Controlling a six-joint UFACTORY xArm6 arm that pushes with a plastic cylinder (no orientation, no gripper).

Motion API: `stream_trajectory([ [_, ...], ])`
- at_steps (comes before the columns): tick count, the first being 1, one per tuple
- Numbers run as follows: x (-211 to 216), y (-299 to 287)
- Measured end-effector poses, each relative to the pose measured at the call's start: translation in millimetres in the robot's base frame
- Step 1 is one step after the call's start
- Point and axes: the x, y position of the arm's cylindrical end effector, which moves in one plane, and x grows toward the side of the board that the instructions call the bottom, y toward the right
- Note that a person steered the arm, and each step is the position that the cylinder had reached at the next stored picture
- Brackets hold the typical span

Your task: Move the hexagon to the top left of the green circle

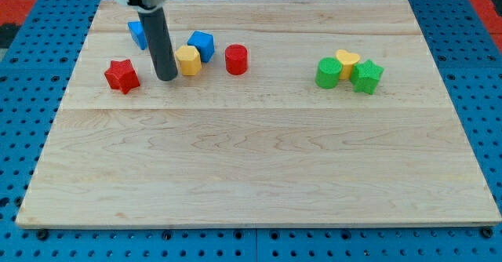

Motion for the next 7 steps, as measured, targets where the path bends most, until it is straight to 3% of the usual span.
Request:
stream_trajectory([
  [2, -42.1, 89.4],
  [3, -46.6, 46.3],
  [4, -55.2, 94.9],
  [5, -77.3, 90.2],
  [6, -97.0, 135.5],
  [7, -68.0, 193.9],
])
